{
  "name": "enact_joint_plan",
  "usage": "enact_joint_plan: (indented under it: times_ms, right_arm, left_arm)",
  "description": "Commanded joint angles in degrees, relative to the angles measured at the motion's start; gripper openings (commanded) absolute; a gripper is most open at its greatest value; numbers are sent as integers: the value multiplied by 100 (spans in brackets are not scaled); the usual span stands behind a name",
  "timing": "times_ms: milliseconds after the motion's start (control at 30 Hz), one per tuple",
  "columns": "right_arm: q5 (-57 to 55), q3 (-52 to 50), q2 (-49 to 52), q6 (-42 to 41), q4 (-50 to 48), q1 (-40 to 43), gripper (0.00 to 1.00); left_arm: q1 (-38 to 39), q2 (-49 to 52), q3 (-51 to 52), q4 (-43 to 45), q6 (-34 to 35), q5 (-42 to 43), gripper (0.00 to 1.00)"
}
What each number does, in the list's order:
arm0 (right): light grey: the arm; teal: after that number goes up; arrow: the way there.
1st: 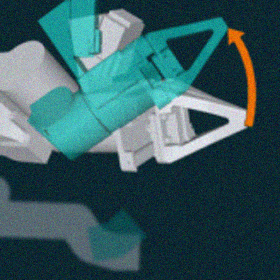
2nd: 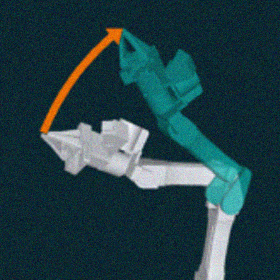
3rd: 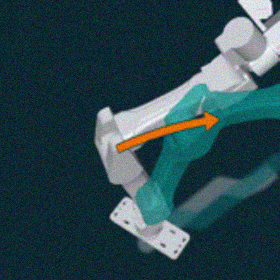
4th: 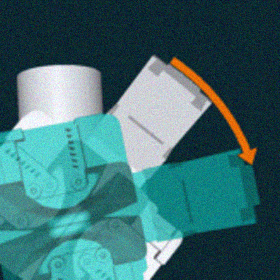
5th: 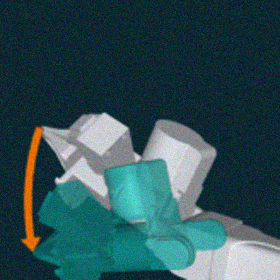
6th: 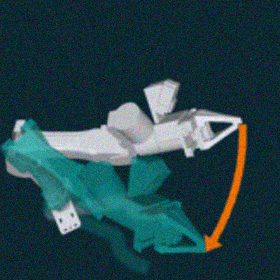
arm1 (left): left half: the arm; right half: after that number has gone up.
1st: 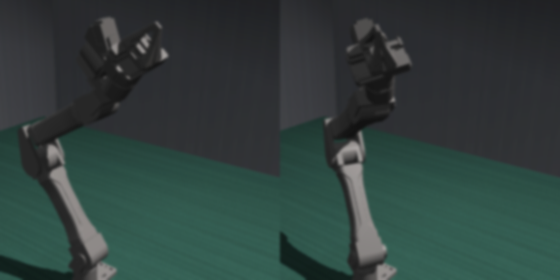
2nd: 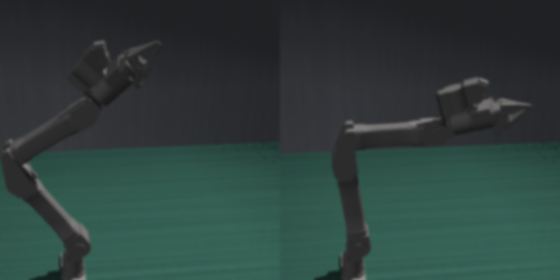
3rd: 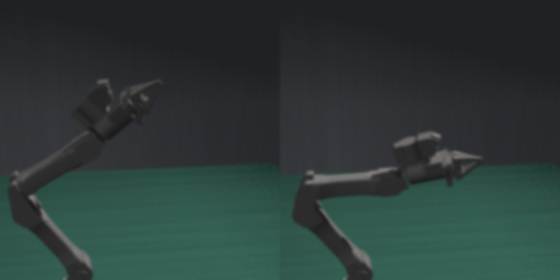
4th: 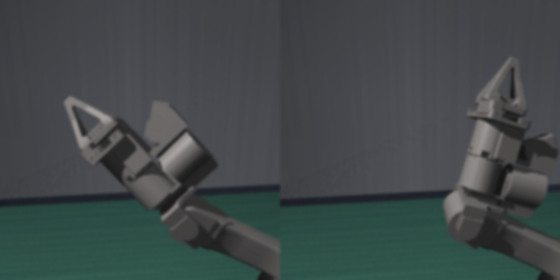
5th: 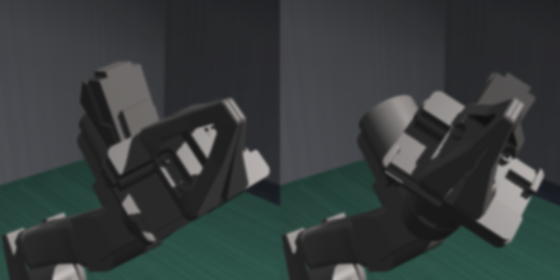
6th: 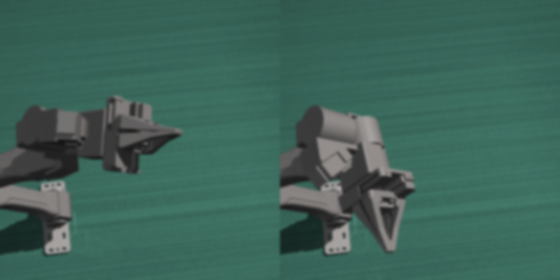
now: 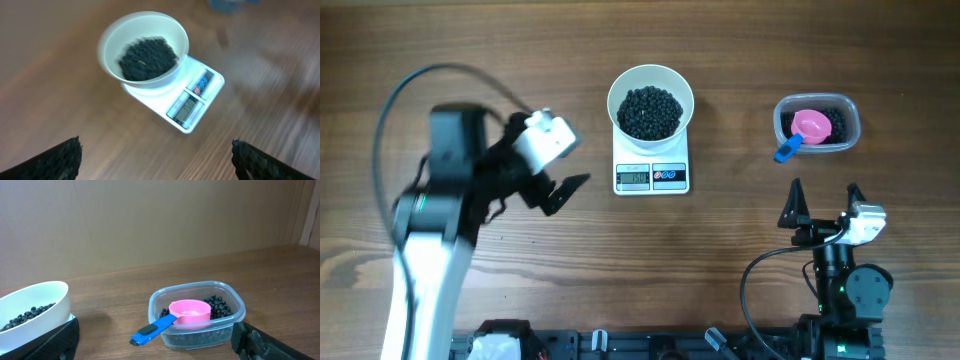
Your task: Scoop item into bowl and weigh 150g on scale
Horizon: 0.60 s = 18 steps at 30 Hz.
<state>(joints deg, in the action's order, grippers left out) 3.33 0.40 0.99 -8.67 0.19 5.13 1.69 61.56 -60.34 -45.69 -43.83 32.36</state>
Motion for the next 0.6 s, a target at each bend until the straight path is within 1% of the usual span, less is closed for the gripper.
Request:
enact_joint_plan:
  times_ms: [0,67,100,233,333,400,467,567]
  right_arm:
    - [-76,-11,-79,105,-35,-24,100]
    - [-74,-11,-79,105,-35,-24,100]
    - [-76,-11,-79,105,-35,-24,100]
    - [-74,-11,-79,105,-35,-24,100]
    - [-74,-11,-79,105,-33,-24,100]
    - [-74,-11,-79,105,-35,-24,100]
    - [-76,-11,-79,105,-35,-24,100]
    - [-74,-11,-79,105,-33,-24,100]
  left_arm:
    - [-271,-1327,1036,946,2114,-846,100]
    - [-365,-2000,1685,1602,2782,-1215,100]
    - [-413,-2638,2319,2203,3136,-1434,100]
    - [-422,-4022,3775,3397,3679,-1882,100]
    - [-422,-5077,4955,4192,3707,-2098,100]
    - [-422,-5431,5364,4450,3707,-2223,100]
    - [-422,-5657,5582,4520,3757,-2312,100]
    - [-422,-5925,5814,4500,4127,-2562,100]
